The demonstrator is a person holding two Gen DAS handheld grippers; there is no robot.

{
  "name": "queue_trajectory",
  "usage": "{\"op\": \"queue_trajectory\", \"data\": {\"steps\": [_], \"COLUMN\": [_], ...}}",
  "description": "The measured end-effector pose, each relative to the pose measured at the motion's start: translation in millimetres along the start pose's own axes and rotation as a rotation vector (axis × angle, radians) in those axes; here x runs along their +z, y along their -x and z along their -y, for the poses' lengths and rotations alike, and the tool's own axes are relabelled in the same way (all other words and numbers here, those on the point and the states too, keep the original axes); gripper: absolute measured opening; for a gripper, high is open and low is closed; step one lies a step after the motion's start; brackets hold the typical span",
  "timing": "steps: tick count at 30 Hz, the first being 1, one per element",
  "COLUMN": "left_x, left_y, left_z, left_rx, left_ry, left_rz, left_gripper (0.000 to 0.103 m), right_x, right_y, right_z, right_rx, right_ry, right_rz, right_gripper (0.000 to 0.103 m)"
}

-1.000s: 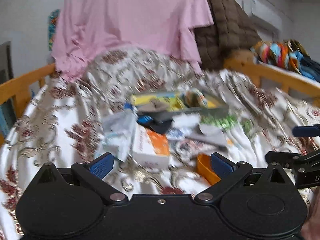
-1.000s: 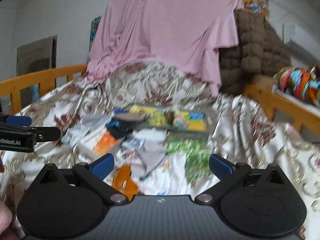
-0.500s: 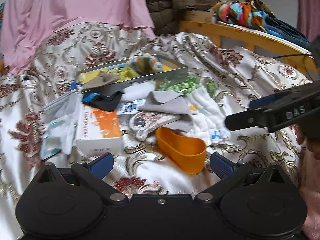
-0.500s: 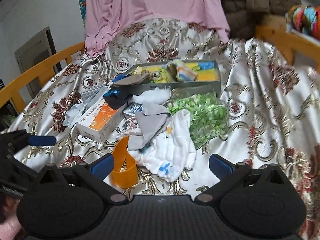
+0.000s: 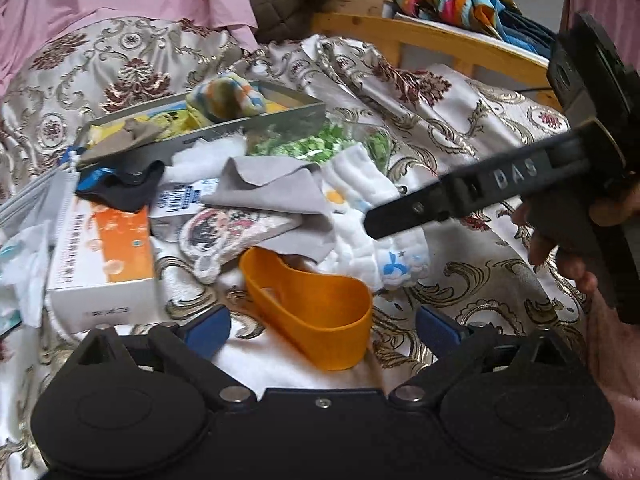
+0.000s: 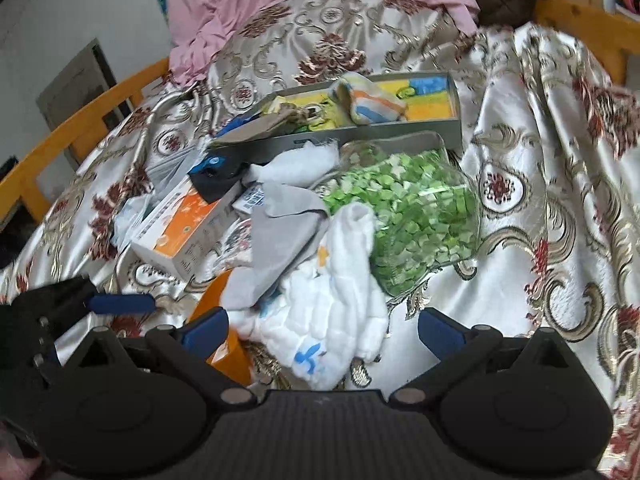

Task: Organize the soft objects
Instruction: 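Grasp the orange silicone piece with the left tool while the right tool grasps the white towel, then lift and carry the orange piece with the left tool while the right tool carries the towel to the tray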

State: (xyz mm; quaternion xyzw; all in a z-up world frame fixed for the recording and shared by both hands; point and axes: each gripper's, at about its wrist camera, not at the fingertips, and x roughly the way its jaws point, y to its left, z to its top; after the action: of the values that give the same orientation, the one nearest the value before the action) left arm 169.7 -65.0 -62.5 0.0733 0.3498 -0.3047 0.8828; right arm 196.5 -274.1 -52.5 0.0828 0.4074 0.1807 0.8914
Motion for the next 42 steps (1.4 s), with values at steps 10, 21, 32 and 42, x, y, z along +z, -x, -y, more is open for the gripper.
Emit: {"op": "queue_trajectory", "data": {"steps": [10,21,32,42], "left_x": [2,1,-5,-12], "left_y": [-22,-17,3,26], "left_z": [-7,-18,-28,-23], "left_rx": [0.042,0.036,0.008,0.014], "left_ry": [0.072,0.176,0.354,0.406], "left_rz": [-0.022,-0.028,-0.017,0.051], "left_gripper": [0.075,0.044,0.024,0.015], "right_x": [3,4,0,-6], "right_y": [-21,-35,-28,1], "right_z": [7,12,0,-19], "right_rx": [0.036,0.078,0.105,0.037], "right_ry": [-0.035,-0.074,-0.018,0.1], "right_rz": [-0.016,-0.045,-0.027,0.098], "right_gripper": [0.103,0.076,0.021,0.011]}}
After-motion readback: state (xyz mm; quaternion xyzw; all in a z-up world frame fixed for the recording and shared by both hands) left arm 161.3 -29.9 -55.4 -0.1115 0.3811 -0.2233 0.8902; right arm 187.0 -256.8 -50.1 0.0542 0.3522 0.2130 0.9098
